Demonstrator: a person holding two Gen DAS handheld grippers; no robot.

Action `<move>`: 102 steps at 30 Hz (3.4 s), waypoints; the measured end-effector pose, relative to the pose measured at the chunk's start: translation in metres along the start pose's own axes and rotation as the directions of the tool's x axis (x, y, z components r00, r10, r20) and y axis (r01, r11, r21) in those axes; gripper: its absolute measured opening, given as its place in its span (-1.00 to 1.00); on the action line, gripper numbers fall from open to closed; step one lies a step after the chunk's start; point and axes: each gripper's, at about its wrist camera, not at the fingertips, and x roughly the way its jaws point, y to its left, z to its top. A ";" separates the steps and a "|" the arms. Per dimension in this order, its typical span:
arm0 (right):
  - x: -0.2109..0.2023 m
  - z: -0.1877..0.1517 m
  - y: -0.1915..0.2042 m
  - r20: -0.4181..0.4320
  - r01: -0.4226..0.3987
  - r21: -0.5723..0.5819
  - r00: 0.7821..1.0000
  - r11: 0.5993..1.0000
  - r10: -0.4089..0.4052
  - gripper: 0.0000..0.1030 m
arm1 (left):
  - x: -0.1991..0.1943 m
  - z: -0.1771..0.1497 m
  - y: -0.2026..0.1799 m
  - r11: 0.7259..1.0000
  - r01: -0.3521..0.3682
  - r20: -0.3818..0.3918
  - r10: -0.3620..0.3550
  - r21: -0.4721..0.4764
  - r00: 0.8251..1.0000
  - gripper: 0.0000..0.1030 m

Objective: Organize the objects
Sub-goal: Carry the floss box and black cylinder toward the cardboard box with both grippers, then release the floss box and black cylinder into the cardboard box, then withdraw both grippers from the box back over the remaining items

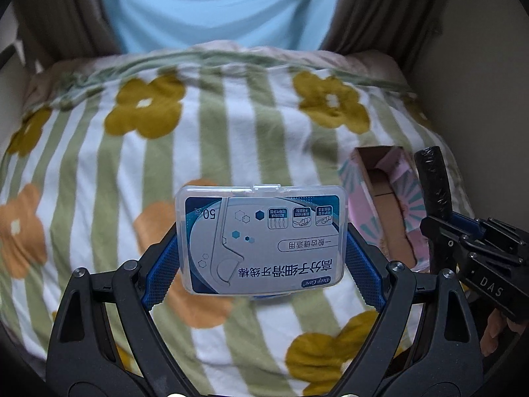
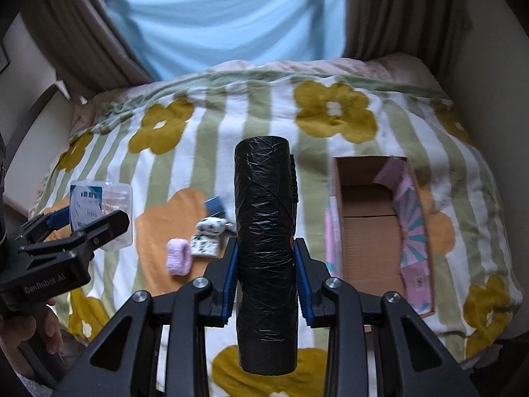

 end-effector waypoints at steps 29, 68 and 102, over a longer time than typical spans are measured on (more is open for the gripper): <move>0.150 -0.031 -0.198 -0.250 0.101 0.153 0.966 0.983 -0.061 -0.44 | 0.273 0.081 -0.286 0.913 0.196 -0.290 -0.091 0.357 0.953 0.73; 0.189 -0.083 -0.173 -0.254 0.000 0.137 0.966 0.991 0.035 0.87 | 0.358 0.036 -0.333 0.748 0.216 -0.339 0.012 0.627 0.941 0.99; -0.004 -0.015 -0.078 -0.032 0.034 0.058 0.999 0.998 -0.032 0.98 | 0.068 0.082 -0.203 0.923 0.097 -0.064 -0.078 0.372 0.995 0.99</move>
